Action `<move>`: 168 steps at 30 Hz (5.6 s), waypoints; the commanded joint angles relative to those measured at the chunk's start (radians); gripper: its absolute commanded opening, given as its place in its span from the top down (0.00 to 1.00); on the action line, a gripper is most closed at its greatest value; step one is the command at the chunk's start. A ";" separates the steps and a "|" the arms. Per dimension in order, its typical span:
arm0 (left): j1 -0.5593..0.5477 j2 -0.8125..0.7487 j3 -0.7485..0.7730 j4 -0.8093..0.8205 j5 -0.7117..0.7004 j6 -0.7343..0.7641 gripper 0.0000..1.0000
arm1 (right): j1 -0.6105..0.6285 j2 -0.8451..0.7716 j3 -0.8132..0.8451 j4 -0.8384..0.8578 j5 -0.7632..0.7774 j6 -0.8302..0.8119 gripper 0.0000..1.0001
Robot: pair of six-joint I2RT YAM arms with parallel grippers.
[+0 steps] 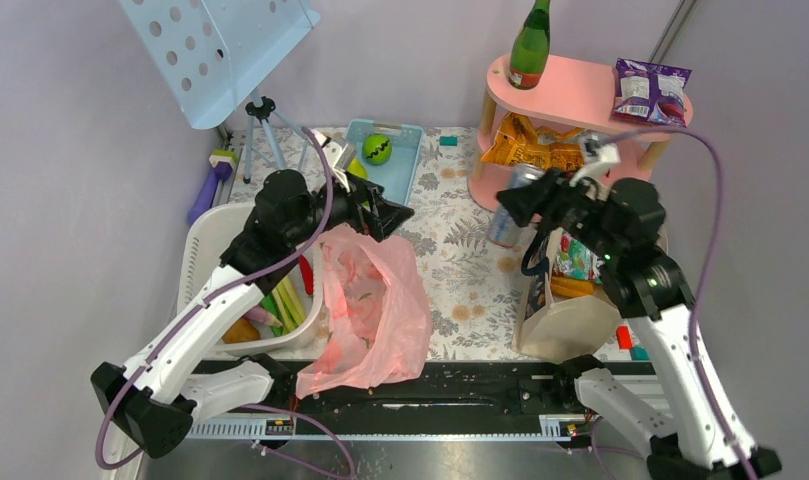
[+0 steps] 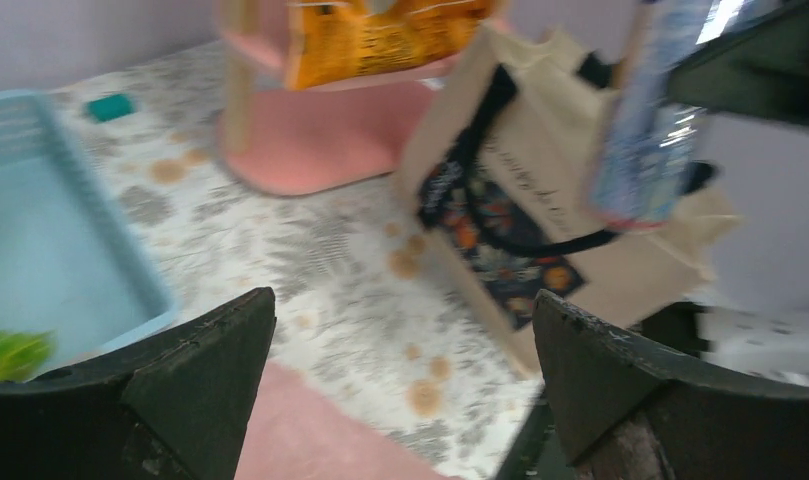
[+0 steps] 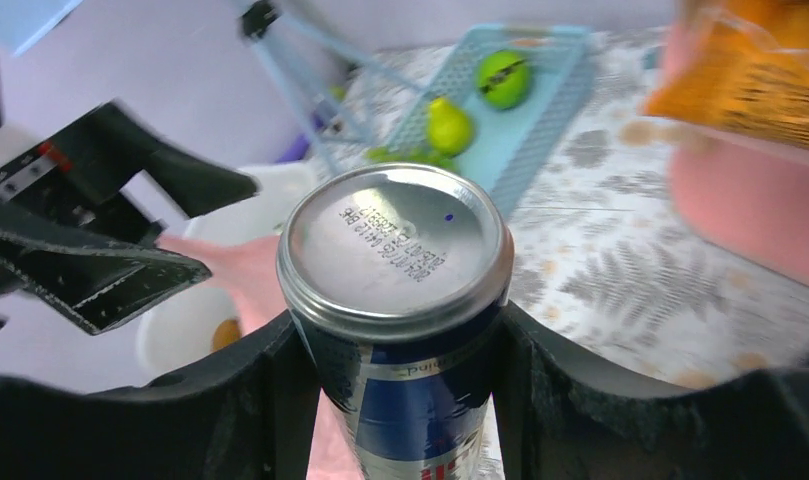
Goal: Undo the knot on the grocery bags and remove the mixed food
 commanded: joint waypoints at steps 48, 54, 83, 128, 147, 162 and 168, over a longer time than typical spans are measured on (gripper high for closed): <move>0.048 0.005 0.064 -0.071 0.001 0.037 0.01 | 0.201 0.367 0.413 0.325 0.627 -0.566 1.00; 0.135 -0.017 0.043 -0.096 -0.099 0.036 0.01 | 0.101 0.412 0.383 0.560 0.585 -0.634 1.00; 0.237 0.006 0.006 -0.080 -0.087 0.023 0.01 | -0.194 0.780 0.640 0.635 0.393 -0.483 1.00; 0.246 -0.009 -0.007 -0.076 -0.076 0.020 0.01 | -0.195 0.687 0.553 0.606 0.405 -0.539 0.01; 0.246 -0.018 -0.018 -0.083 -0.118 0.016 0.01 | -0.194 0.139 0.239 -0.223 0.554 -0.093 0.02; 0.246 -0.038 -0.021 -0.088 -0.139 0.028 0.01 | -0.421 0.172 -0.139 -0.508 0.388 0.075 0.05; 0.245 -0.044 -0.018 -0.094 -0.146 0.033 0.01 | -0.419 0.317 -0.296 -0.380 0.301 0.149 0.00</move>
